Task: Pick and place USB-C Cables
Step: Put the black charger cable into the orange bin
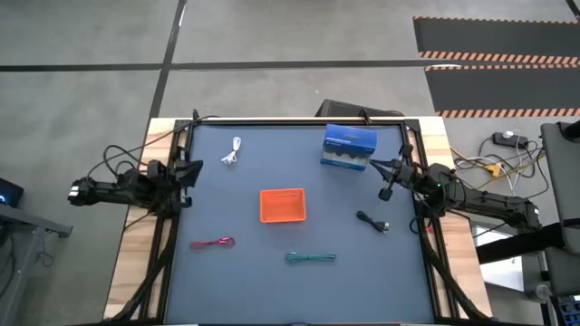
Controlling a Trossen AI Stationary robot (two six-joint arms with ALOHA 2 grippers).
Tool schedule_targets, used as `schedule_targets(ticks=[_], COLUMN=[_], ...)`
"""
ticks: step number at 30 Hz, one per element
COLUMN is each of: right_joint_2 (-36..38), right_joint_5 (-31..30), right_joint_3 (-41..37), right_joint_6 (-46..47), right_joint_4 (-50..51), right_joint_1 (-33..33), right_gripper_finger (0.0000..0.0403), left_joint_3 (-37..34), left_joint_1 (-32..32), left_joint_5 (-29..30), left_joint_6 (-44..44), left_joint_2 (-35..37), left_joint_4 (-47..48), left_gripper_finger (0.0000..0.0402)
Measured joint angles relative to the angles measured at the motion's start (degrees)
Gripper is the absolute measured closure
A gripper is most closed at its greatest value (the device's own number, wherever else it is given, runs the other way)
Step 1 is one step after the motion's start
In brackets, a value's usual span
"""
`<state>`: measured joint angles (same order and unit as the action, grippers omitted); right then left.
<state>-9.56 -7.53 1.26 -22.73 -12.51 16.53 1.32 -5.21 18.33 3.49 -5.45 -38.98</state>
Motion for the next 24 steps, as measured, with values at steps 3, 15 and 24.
schedule_targets(ticks=[3, 15, 24], right_joint_2=[0.01, 0.01, -4.68], right_joint_5=[0.00, 2.03, 17.00], right_joint_3=[0.00, 0.00, 0.00], right_joint_6=[4.98, 28.82, 35.46], right_joint_4=[0.09, -0.94, -18.53], right_joint_1=[0.00, -0.02, -2.70], right_gripper_finger=[0.0394, 0.0394, 0.0394], left_joint_3=[0.00, 0.02, 0.09], left_joint_1=[0.00, 0.00, -0.02], left_joint_5=[0.00, -0.04, -0.11], left_joint_6=[-0.02, -0.08, 1.42], left_joint_2=[-0.30, -0.59, -4.54], left_joint_4=[0.41, 0.42, -5.92], left_gripper_finger=[0.0402, 0.0402, 0.0402])
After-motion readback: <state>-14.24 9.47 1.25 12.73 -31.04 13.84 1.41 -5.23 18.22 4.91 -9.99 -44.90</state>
